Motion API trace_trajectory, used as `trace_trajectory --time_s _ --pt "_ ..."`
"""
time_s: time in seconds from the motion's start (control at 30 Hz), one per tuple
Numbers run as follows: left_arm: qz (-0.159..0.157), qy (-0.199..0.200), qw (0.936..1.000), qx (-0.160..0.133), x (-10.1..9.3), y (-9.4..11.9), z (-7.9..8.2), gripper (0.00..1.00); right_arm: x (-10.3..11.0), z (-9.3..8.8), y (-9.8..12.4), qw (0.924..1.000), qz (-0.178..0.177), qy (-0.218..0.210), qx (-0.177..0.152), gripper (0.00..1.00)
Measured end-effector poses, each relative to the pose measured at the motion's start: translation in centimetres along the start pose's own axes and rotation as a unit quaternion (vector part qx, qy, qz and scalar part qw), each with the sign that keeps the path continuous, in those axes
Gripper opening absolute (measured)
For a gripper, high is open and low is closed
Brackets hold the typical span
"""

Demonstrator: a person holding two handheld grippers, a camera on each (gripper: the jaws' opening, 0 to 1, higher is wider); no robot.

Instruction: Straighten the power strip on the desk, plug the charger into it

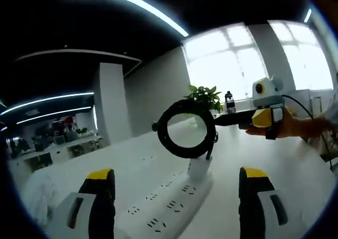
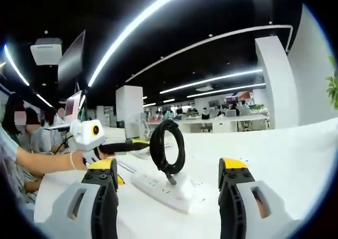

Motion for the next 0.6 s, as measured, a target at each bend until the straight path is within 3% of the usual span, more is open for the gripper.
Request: trace_trajectory --time_s 0.17,0.6 --pt "0.017 -0.001 0.9998 0.004 0.0 1.1 0.3 0.99 0.1 -0.4 0.6 0.9997 0.006 0.017 0.015 0.84" --pt "0.060 0.026 0.9976 -0.023 0.0 3.9 1.1 0.99 0.2 -1.0 0.6 0.9984 0.021 0.043 0.031 1.00"
Point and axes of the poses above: the point that each gripper's makers call its tool centre point, and the gripper's own axes: y roughly backward along the fingers, x roughly to its left, z roughly out of its top, the point moved 4 cm from there along y, roughly backward along the fingers, and after that the axes turned 3 degrees about x, right-handed, at the moved point
